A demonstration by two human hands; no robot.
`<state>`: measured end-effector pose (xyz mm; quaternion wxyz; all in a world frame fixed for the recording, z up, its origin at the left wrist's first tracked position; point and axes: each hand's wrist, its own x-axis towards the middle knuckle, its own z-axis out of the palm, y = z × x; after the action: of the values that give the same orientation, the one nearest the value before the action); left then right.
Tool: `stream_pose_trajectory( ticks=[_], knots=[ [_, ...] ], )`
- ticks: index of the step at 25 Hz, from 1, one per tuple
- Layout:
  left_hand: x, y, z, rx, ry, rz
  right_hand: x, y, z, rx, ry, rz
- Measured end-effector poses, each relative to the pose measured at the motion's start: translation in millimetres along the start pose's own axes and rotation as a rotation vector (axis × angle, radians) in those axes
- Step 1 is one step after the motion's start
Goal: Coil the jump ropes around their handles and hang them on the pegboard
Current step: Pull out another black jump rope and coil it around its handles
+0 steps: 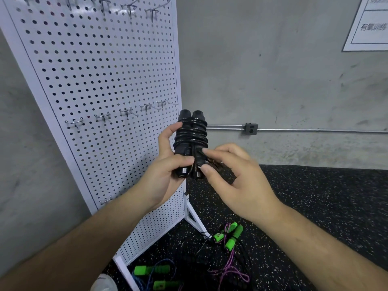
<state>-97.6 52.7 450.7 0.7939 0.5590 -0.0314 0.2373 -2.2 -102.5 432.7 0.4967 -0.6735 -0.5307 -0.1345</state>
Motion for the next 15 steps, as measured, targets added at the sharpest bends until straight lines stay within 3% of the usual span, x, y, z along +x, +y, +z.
stream_pose_trajectory(
  ticks=[7, 11, 15],
  knots=[
    [-1, -4, -6, 0.047, -0.024, -0.005, 0, 5, 8, -0.319, 0.079, -0.291],
    [-3, -10, -4, 0.029, -0.048, -0.041, 3, 2, 14, -0.277, 0.119, -0.301],
    [3, -7, -8, -0.038, 0.034, -0.01, 2, 9, 12, -0.156, 0.059, -0.166]
  ],
)
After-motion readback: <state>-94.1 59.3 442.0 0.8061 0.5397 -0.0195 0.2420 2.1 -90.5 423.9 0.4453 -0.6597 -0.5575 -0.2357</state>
